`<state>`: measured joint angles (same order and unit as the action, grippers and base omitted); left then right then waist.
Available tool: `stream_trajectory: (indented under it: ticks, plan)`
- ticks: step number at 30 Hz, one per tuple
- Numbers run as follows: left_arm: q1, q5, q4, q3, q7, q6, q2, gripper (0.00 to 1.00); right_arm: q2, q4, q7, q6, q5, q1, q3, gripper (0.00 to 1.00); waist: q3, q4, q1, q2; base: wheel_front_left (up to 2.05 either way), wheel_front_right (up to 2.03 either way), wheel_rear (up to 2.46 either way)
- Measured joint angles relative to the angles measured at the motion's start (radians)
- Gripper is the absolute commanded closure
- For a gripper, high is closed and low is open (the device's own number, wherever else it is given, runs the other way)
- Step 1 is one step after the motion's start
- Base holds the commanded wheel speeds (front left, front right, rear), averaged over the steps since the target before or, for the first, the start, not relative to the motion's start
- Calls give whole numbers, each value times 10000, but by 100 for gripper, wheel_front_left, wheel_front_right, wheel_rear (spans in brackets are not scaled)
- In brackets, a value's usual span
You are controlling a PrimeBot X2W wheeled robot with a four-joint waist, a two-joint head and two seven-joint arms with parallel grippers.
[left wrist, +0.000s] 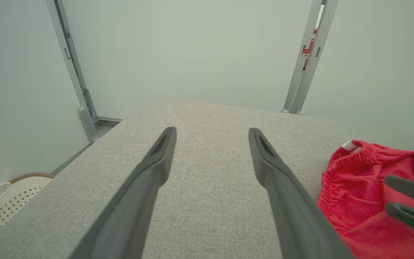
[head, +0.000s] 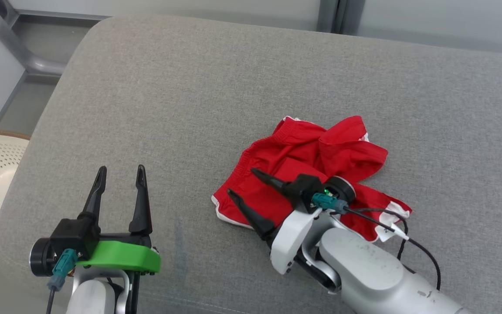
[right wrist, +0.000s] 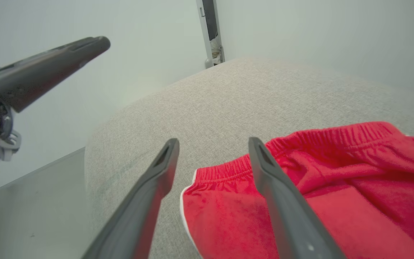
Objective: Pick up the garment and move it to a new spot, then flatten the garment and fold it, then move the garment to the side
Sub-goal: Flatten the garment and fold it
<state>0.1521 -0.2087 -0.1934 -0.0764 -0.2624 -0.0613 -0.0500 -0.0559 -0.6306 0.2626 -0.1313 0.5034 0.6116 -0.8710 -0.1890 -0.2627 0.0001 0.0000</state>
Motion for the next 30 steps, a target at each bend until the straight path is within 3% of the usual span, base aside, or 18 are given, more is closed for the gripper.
stream_trajectory:
  ticks: [5, 15, 29, 30]
  plan:
    - [-166, 98, -10, 157, 0, -6, 0, 0, -790, 740, 0, 0, -343, -132, 1043, 0, 234, 282, 0, 0, 0, 0, 0]
    - [-514, 245, 71, 430, 0, -90, 0, 0, -2278, 2263, 2, 0, -991, -1944, 3114, 0, 620, 963, -1, 0, 0, 0, 0]
    - [-593, 253, 163, 395, 0, -105, 2, 0, -3279, 3718, -825, 0, -918, -4058, 3707, 0, 589, 1269, -1, 0, 0, 0, 0]
    - [-590, 251, 159, 376, 0, -105, 2, 0, -3281, 3659, -1012, 0, -851, -4088, 3701, 16, 574, 1242, -1, 0, 0, 0, 0]
